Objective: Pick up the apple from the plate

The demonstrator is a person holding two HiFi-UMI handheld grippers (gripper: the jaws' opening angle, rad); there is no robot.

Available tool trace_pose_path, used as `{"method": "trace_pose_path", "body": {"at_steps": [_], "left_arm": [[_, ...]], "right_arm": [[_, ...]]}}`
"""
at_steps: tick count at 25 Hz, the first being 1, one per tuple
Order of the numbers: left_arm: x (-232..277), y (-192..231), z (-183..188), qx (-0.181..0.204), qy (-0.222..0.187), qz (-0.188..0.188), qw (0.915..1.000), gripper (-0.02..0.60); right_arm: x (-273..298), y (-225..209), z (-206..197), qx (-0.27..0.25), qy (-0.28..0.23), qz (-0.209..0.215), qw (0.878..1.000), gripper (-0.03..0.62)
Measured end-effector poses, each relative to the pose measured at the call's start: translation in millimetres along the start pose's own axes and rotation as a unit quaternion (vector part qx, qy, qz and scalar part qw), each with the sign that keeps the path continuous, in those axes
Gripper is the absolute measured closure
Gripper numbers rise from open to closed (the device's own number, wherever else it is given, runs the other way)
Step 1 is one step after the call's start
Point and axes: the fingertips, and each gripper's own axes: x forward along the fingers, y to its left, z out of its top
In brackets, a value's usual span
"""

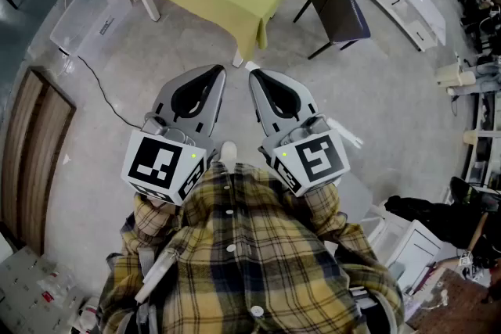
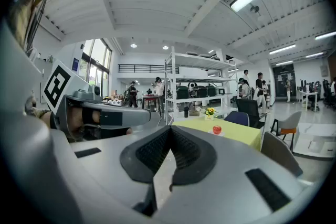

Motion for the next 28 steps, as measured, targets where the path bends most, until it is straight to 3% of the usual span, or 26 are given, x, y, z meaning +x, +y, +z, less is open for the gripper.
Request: {"method": "trace_pose_path", "body": {"at_steps": [17, 28], "left_arm": [[17, -16, 1, 0.001, -0.003, 0.016, 0.9999, 0.583], [33, 22, 1, 0.003, -0.004, 0.015, 0.9999, 0.583]], "right_arm": [[-14, -23, -4, 0.005, -0.006, 0.009, 1.0, 0.597], [29, -32, -6, 0.007, -0.001, 0.01, 1.0, 0.597]]}}
